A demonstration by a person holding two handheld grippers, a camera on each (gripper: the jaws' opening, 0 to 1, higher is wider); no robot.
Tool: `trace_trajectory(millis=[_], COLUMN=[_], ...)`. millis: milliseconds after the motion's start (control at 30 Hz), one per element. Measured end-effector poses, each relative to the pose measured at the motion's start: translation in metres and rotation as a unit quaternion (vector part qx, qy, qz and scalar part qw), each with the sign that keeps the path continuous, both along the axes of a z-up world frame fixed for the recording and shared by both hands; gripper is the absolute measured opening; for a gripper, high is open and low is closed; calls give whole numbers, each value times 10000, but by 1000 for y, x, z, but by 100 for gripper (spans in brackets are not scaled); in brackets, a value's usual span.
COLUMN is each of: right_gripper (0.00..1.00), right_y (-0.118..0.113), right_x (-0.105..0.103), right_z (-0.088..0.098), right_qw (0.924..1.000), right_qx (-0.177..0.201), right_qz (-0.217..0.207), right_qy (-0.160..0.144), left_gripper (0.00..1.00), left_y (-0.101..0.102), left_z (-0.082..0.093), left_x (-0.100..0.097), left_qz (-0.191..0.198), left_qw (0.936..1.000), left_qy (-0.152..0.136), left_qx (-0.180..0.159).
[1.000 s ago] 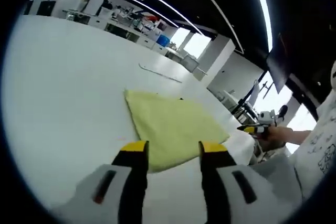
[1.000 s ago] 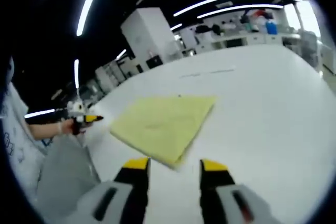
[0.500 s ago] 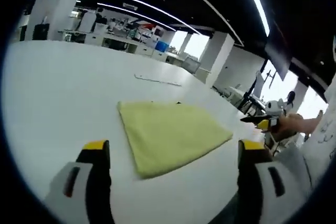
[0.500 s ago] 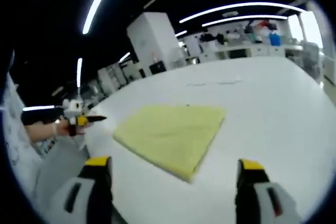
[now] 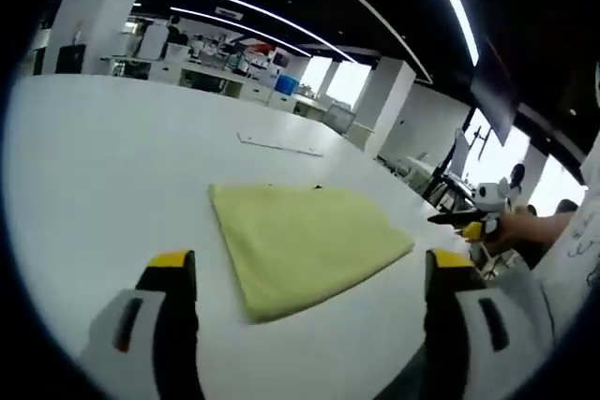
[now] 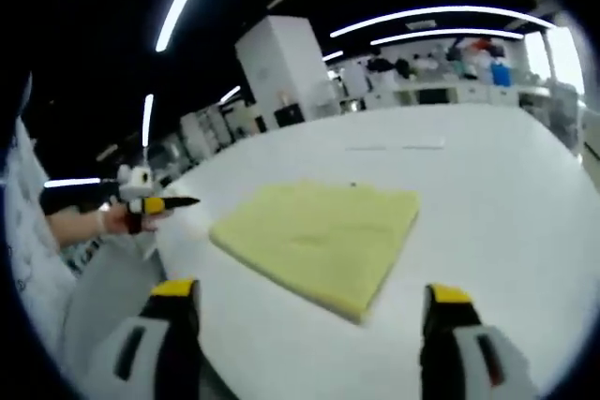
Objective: Fold the garment on the visible template until the final outline fits inside the template.
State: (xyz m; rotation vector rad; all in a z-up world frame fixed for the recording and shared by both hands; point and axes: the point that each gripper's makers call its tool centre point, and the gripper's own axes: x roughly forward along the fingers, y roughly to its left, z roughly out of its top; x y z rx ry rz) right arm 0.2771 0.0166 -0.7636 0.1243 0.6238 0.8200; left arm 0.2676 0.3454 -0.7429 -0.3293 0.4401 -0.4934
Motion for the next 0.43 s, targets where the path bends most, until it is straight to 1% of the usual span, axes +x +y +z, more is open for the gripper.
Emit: trace_trajectory(millis=[100, 267, 367, 433], right_gripper=[99, 99, 99, 99], right_y=[-1, -3, -4, -4], right_x=[-6, -13, -15, -16], right_z=[-5, -9, -11, -13], right_qw=[10000, 9999, 9998, 9998], right_qx=[-41, -1, 33, 57], right_qz=[2, -71, -109, -128], right_qy=[30, 117, 140, 166], left_gripper=[99, 99, 99, 99], left_y=[-2, -4, -8, -8], left_z=[0, -5, -3, -4], left_x=[-1, -2, -4, -5], left_qz=[18, -47, -87, -102], left_qw=[10000, 10000, 10000, 9999], left_qy=[-16, -19, -5, -9], left_qx=[-65, 37, -4, 43])
